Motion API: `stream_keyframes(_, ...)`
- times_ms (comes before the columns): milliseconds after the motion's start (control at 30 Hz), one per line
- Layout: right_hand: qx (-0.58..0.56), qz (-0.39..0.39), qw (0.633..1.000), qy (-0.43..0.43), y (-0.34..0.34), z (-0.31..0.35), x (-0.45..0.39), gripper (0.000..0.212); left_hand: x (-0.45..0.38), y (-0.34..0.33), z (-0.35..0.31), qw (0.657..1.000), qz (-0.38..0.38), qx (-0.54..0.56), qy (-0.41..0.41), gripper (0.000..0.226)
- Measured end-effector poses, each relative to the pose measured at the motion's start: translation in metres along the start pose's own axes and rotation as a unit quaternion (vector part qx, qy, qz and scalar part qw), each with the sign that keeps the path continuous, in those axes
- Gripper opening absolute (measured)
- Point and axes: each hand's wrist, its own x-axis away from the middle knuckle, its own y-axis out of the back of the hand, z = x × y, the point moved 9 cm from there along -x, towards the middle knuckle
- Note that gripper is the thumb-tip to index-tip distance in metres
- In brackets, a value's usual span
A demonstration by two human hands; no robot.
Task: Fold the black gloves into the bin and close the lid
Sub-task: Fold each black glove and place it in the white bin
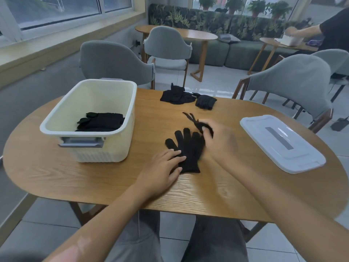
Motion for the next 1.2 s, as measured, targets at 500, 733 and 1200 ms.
stream_keyframes(500,0.028,-0.003,0.997,0.067,-0.064,-0.001,0.082,0.029,-0.001,0.000,0.001,1.000,-0.007,-0.010,0.021,0.052)
stream_keyframes(733,-0.002,-0.037,0.997,0.062,-0.053,0.001,0.085,0.028,-0.001,0.006,-0.004,1.000,-0.029,-0.006,0.007,0.049)
stream_keyframes(1200,0.008,-0.009,0.998,0.064,-0.060,0.001,0.086,0.028,-0.001,0.011,-0.007,0.999,-0.041,0.002,-0.009,0.042)
